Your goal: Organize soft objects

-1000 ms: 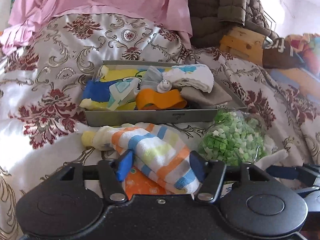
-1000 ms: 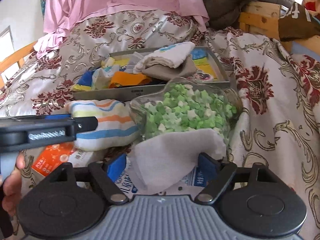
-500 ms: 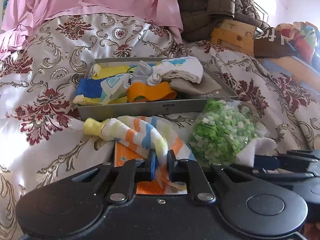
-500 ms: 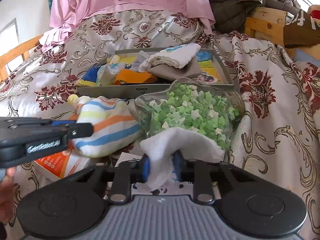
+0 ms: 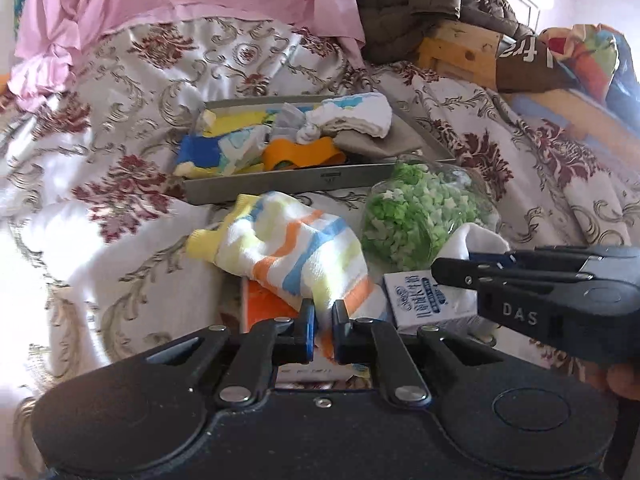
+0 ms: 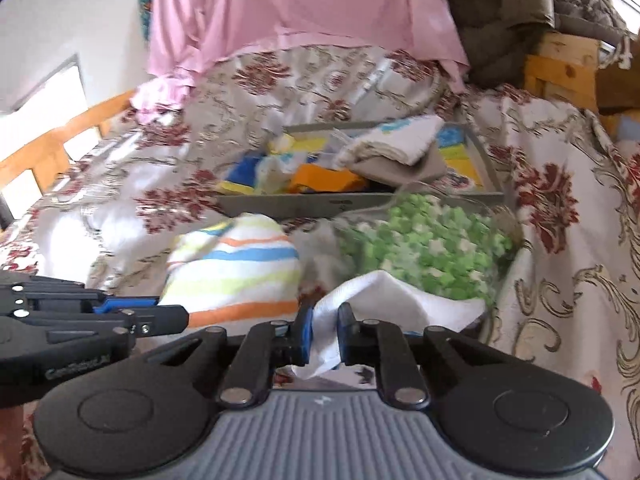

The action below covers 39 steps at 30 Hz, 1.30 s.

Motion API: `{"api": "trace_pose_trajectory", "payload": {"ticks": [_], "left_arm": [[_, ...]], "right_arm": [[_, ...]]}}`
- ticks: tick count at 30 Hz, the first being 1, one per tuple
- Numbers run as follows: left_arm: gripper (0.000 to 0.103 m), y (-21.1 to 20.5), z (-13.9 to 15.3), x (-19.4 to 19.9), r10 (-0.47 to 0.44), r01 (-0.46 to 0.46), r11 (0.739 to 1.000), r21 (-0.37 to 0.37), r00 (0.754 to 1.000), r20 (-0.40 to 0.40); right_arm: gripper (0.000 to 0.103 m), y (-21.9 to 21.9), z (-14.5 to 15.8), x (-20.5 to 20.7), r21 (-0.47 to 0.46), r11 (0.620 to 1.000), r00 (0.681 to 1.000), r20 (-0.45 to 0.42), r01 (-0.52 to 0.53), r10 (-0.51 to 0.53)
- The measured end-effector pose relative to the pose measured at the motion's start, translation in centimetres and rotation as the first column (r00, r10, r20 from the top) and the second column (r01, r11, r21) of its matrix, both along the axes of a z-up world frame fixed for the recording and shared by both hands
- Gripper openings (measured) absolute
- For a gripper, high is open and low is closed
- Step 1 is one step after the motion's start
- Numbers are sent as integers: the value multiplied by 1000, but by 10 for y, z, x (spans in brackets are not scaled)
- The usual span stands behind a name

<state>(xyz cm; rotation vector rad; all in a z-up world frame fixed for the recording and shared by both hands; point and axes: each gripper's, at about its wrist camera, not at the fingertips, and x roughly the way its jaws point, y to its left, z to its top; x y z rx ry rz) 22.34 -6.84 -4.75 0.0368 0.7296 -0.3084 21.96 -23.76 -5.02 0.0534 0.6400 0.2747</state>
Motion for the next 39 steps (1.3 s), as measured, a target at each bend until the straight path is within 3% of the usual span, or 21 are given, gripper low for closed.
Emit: {"api": "trace_pose_trajectory", "payload": {"ticks": [6,12,18,25,31,39], "left_arm": [[10,19,1,-6,135,-134,991,7,990,-40],[20,28,0,1,190,-190,981,-25,982,-1],[37,22,-4,8,180,-179,983,-41,983,38],[58,9,-4,13,131,-128,991,-33,986,103],[63,-8,-17,23,88,-95,994,47,988,128],[66,-13,-24,26,70,-84,993,86,986,154]], "right_arm": [[15,6,-1,2,3,1000,999,-13,-30,30],[16,-4,-5,8,26,999,998,-46,39,-38],[22,-15,-10,14,28,993,990,-87,114,-112],[42,-20,-13,17,7,985,981,-93,174,-172],[55,-19,-14,21,-23,979,975,-92,201,-202],[51,-18,-18,28,-68,970,968,-79,232,-237]]}}
